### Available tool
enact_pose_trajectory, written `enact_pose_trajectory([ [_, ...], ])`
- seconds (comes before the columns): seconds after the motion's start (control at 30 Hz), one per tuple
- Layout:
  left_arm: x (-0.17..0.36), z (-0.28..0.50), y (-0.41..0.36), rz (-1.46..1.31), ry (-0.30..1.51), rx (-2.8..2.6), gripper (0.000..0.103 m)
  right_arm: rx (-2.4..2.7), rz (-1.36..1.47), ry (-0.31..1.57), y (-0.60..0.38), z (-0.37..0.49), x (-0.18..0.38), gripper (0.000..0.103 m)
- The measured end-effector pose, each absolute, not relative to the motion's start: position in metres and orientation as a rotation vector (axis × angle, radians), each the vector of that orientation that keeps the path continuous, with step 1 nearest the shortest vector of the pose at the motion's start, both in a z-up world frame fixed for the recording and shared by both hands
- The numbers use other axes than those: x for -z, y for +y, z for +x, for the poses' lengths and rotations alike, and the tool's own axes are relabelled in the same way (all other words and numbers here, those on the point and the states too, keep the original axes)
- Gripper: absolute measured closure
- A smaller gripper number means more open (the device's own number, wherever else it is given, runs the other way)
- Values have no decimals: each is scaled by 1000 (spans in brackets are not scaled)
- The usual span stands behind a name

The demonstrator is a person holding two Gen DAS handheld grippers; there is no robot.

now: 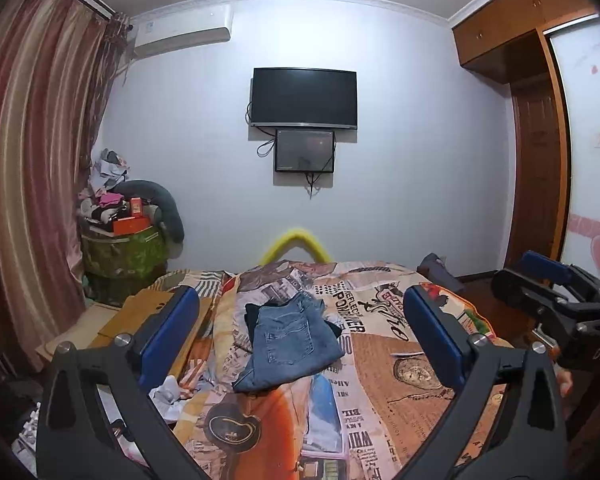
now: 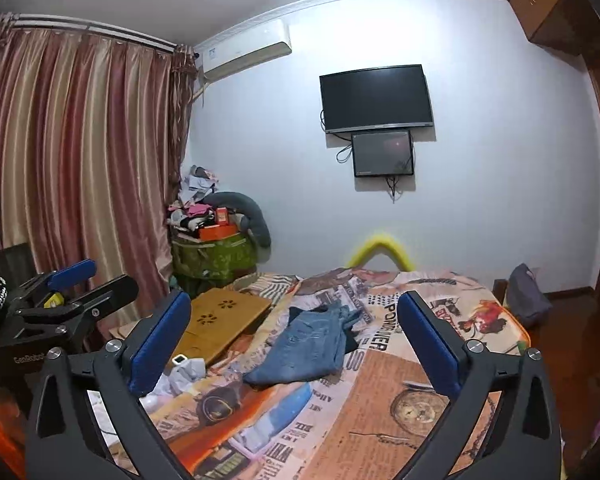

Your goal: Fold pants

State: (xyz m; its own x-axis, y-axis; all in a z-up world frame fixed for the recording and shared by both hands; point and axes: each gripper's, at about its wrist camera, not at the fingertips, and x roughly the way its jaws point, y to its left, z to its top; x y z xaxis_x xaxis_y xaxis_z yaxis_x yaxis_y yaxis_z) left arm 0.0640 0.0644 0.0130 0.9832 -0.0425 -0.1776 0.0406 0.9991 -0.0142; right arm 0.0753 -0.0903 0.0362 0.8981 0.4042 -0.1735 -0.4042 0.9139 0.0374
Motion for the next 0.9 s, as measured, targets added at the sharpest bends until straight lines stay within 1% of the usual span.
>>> enact_pose_trajectory([
  [0.9,-5,69,69,-30,190,70,0,-403,7,197,-94,67,-30,1],
])
